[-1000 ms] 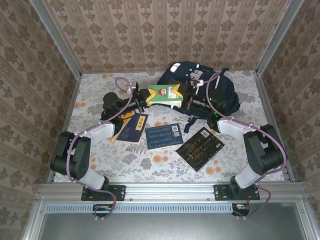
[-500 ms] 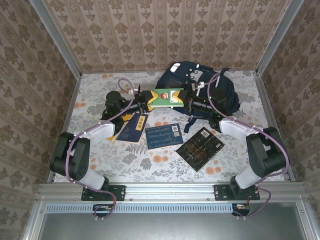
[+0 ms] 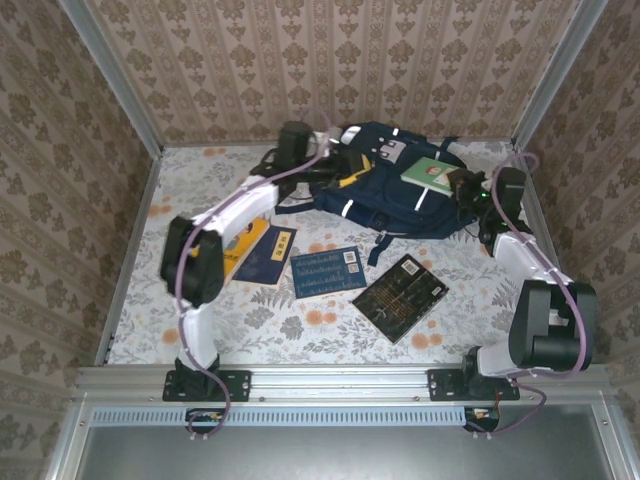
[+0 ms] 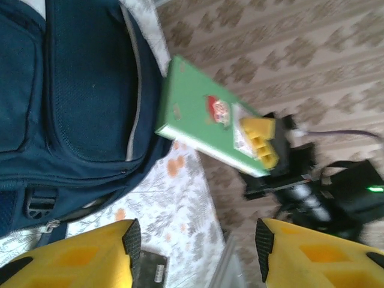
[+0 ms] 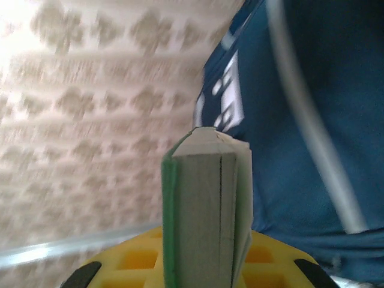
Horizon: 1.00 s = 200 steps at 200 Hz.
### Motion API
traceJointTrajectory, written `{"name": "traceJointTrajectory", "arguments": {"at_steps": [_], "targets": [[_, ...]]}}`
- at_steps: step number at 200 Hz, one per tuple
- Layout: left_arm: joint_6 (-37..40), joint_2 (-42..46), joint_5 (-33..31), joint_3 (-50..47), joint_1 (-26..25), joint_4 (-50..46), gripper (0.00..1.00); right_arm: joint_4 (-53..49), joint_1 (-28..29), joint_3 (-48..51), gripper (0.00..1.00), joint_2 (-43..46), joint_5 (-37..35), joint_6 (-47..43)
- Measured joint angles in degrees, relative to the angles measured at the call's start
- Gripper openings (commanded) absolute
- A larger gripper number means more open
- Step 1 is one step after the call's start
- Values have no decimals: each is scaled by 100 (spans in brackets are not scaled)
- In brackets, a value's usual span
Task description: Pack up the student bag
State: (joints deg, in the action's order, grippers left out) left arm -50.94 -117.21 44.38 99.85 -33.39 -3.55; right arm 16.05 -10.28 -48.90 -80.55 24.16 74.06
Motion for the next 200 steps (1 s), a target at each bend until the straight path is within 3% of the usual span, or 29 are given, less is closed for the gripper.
{"name": "traceJointTrajectory", "arguments": {"at_steps": [50,95,114,141,169,200], "targets": [[798,-2511,-505,3591,-614,-1515,57,-1305,-457,-173,0,496,-2074,-988],[1051,-3139,-1029,3985,-693,-1569,57,-1825,-518,-1351,0,-935,-2747,-1902],[1154,-3327,-1204,4068,-693,-1534,57,-1945,-529,-1849,0,-1600,-2632,-2214],[1248,-3425,-1327,4227,-710,-1499,58,-1928,-588,-2688,0,-2538,-1812,-2527],[1384,-3469,-1495,4389,-715,-1333,59,-1547,-474,-2916,0,-2990,-885,-2581],[1519,-3512,-1646,4424,-702,-1307,60,-1303,-63,-2916,0,-3136,-433,-2610]]}}
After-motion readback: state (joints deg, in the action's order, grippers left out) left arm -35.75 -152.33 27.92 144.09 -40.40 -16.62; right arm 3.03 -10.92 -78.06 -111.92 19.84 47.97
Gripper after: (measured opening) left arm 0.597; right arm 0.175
